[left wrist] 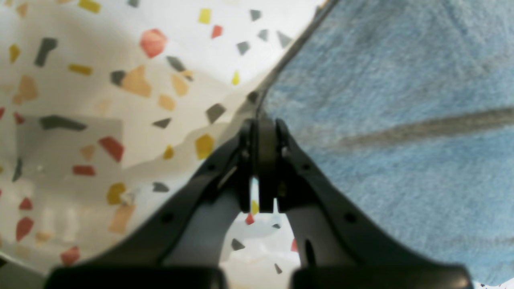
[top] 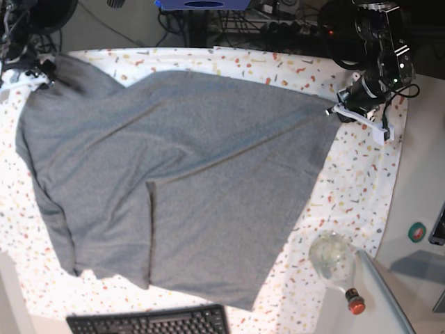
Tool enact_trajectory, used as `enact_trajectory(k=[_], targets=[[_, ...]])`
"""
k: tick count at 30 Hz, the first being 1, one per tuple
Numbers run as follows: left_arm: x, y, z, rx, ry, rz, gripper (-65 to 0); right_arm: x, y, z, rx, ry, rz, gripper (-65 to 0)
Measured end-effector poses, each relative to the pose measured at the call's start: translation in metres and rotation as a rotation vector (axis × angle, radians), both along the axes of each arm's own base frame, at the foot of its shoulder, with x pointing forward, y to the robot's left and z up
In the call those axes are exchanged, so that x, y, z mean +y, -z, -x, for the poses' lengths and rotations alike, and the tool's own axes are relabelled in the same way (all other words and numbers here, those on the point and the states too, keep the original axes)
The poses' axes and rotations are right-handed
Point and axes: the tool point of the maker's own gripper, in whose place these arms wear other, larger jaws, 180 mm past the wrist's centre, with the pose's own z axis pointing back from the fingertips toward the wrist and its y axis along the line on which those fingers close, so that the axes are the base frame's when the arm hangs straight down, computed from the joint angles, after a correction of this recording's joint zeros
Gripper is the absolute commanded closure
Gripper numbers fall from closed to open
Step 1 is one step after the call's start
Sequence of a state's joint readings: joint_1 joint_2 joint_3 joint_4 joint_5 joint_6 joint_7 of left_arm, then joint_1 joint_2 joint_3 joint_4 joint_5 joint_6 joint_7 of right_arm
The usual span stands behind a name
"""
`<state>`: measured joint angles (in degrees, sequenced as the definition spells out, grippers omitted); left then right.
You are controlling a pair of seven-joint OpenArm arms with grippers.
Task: Layout the t-shirt on the table in an organized manner, then fold the t-shirt properly
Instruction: 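Pull the shirt edge apart with both grippers to stretch it flat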
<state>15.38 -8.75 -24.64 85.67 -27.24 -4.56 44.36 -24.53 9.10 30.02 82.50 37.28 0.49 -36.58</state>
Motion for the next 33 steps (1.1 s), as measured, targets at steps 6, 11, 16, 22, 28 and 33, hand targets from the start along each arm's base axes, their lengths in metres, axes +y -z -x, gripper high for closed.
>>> enact_trajectory(k=[6,11,16,22,28,33], targets=[[0.000,0.000,0.000,0.000,0.000,0.000,0.0,0.002,0.003,-0.010,-0.027,-0.046,-0.013,-29.0],[0.000,0.000,0.000,0.000,0.000,0.000,0.0,0.006,0.002,-0.013,-0.037,-0.078,-0.007,-28.5],[0.000,0.000,0.000,0.001,0.000,-0.001,0.0,0.040,0.000,-0.018,-0.048,-0.187,-0.041,-28.5],[0.000,0.000,0.000,0.001,0.000,-0.001,0.0,0.049,0.001,-0.019,-0.049,-0.214,-0.054,-18.6],[0.000,-0.004,0.006,-0.002,0.010,-0.014,0.0,0.053,0.004,-0.009,-0.024,-0.215,-0.071,0.0],[0.007,-0.038,0.009,-0.058,0.075,-0.093,0.0,0.046,-0.004,-0.002,0.018,-0.201,-0.090,0.0]])
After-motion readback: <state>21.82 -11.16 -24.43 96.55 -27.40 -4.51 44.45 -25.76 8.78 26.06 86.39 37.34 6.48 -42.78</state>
